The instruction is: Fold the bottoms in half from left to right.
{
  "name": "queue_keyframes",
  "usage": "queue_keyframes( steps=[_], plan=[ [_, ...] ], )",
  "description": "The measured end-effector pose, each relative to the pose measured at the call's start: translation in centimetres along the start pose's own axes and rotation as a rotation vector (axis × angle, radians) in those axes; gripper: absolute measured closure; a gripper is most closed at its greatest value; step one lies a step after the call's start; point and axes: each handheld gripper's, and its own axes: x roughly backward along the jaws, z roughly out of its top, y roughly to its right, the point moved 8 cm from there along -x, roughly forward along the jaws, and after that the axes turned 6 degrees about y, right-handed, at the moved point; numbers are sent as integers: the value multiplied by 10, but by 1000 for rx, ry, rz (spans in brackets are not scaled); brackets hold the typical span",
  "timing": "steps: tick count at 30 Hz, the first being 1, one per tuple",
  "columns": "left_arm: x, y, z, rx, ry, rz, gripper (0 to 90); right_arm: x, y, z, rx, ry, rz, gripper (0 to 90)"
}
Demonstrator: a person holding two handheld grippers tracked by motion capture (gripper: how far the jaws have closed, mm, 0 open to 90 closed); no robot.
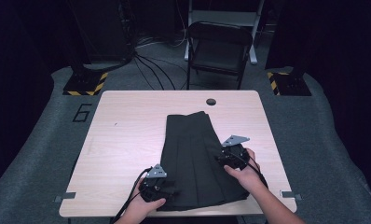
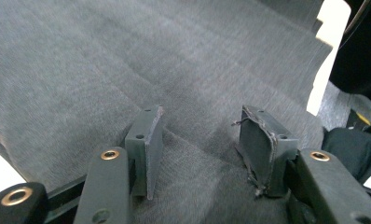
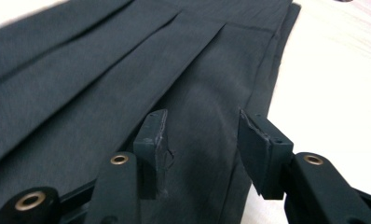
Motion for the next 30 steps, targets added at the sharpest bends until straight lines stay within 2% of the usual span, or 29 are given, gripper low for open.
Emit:
queue_keyframes(
  steps=[2,7,9,10,11,13,14,16,18,20,22,23,24,26,28,30],
  plan=[
    [2,-1,2,-1,3,-2,489,0,-1,-3,-1,6,-11,527],
    [7,-13,12,24,34,20,456,2,9,-19,-67,-7,-39,526],
    [9,-23,16,28,49,47,441,2,15,-28,-96,-20,-45,527],
    [9,-23,16,28,49,47,435,2,15,-28,-96,-20,-45,527],
    [10,-26,17,27,57,54,429,1,17,-33,-123,-22,-44,527],
    [10,-36,19,17,61,97,409,1,18,-38,-144,-24,-37,526],
    [10,-36,19,17,61,97,402,1,18,-39,-156,-21,-41,524],
    [9,-45,17,24,57,122,394,1,17,-41,-171,-26,-34,519],
    [6,-51,15,46,54,139,380,0,18,-45,-169,-22,-30,513],
    [3,-58,9,46,35,163,369,0,17,-50,-170,-20,-36,504],
    [1,-61,8,50,41,168,369,0,16,-50,-175,-18,-39,503],
    [-1,-64,7,59,41,176,360,0,16,-52,-162,-18,-43,501],
    [-2,-66,7,50,34,180,356,0,14,-52,-176,-13,-43,500],
    [-2,-67,7,49,34,181,349,0,15,-54,-162,-16,-43,500],
    [-5,-70,7,43,37,191,342,-1,13,-58,-194,-14,-47,497],
    [-7,-71,6,46,32,191,335,-1,12,-60,-187,-20,-45,496]
  ],
)
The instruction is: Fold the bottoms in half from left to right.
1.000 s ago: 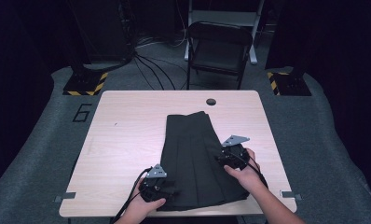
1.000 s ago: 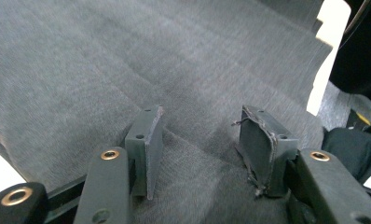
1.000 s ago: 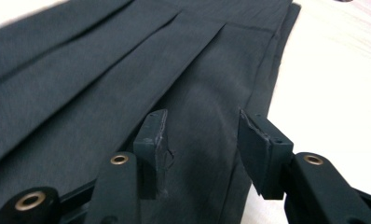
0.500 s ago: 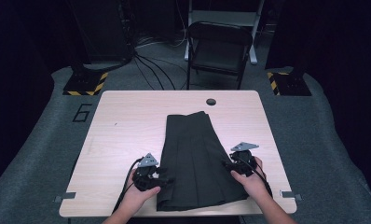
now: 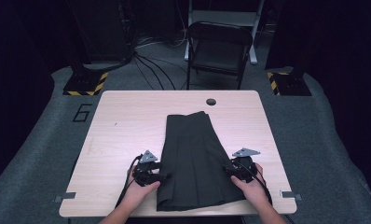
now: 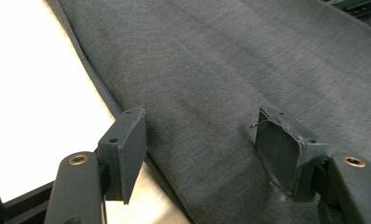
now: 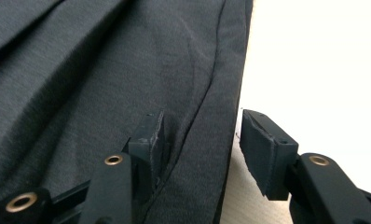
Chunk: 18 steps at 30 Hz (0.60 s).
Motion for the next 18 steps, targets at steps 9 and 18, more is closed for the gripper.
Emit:
queue_keyframes(
  steps=[9,18],
  plan=[
    [-9,0,-6,-17,-7,14,352,-3,-4,-5,0,-1,1,505],
    [-8,-5,-7,-51,0,48,571,-1,-8,-7,0,-7,35,614]
  ],
)
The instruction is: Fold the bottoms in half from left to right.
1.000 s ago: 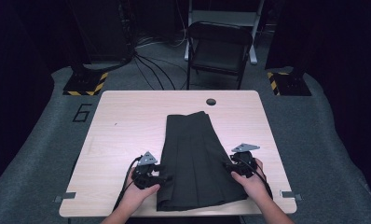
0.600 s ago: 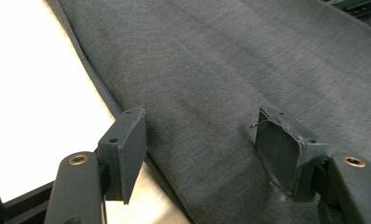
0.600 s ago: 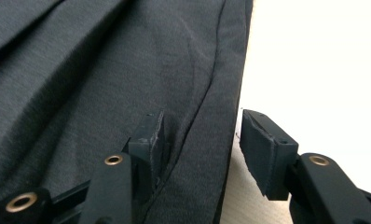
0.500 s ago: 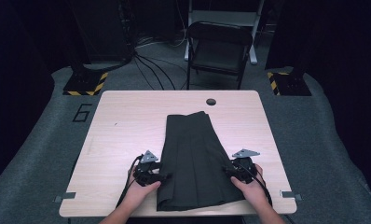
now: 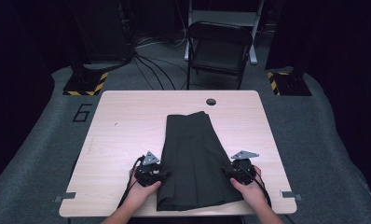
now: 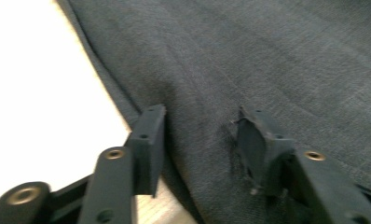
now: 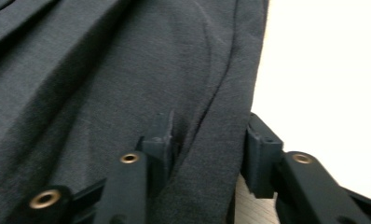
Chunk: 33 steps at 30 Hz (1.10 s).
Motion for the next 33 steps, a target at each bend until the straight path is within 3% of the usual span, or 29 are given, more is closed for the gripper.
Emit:
queue_keyframes(
  steps=[2,3,4,5,7,10,12,16,18,27,28,32,33],
  plan=[
    [0,0,0,3,1,3,605,-1,-1,1,16,9,7,659],
    [-1,0,0,23,9,2,633,-1,-3,1,16,5,10,676],
    [0,0,1,22,3,18,710,-1,-5,1,23,3,20,709],
    [0,0,1,22,3,18,727,-1,-5,1,23,3,20,709],
    [-1,2,5,-3,-31,43,780,-2,-9,2,17,-2,37,761],
    [-1,0,7,-3,-53,37,820,-2,-14,3,26,-18,42,779],
    [1,-2,8,12,-67,25,832,-4,-17,5,47,-28,45,787],
    [8,-12,7,-8,-100,23,840,-7,-26,8,83,-56,76,798],
    [12,-16,5,8,-101,27,841,-9,-30,10,76,-70,93,802],
    [32,-32,-4,-4,-130,24,842,-10,-54,9,57,-88,147,804],
    [34,-33,-6,2,-136,17,842,-11,-54,9,86,-81,156,804],
    [41,-35,-10,20,-127,13,842,-10,-63,8,80,-90,166,804],
    [42,-35,-11,27,-121,15,842,-10,-64,7,106,-88,173,804]
  ],
)
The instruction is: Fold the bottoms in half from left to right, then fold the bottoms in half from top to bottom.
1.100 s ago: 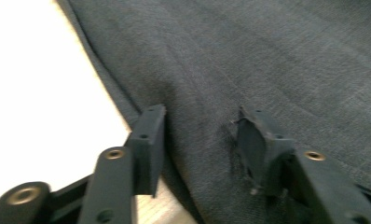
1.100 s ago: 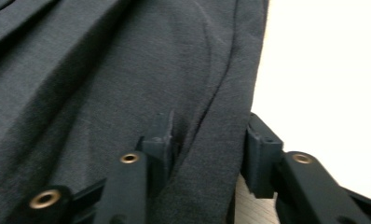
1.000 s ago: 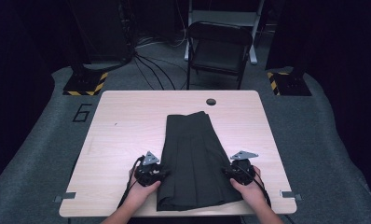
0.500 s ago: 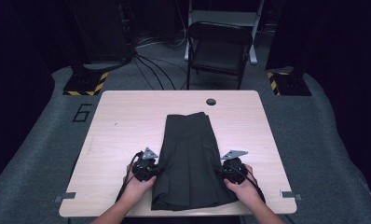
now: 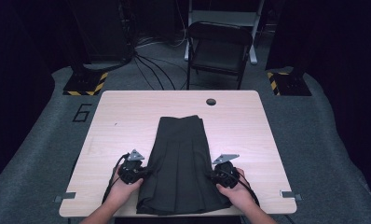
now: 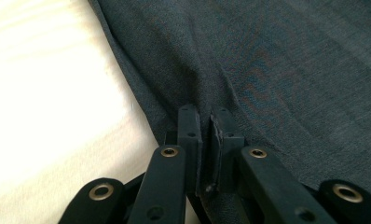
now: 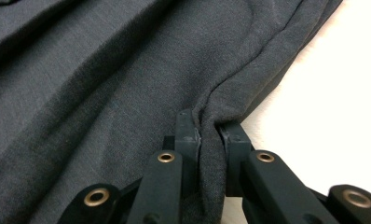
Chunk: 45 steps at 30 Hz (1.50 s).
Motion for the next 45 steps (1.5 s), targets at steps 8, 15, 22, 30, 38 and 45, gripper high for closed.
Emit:
queue_keyframes(
  steps=[8,15,22,30,38,45],
  plan=[
    [11,1,-11,19,-10,-16,841,0,-8,-2,-2,6,22,802],
    [13,2,-7,45,39,-15,801,1,-5,0,-25,30,19,664],
    [15,1,0,46,97,-4,684,5,-3,7,-26,67,-11,549],
    [13,-1,0,63,97,-13,534,8,3,10,-12,107,-26,484],
    [11,-6,6,79,124,-15,436,6,1,12,-25,81,9,480],
    [11,-9,12,69,129,-8,434,5,1,16,-23,57,36,481]
  ],
)
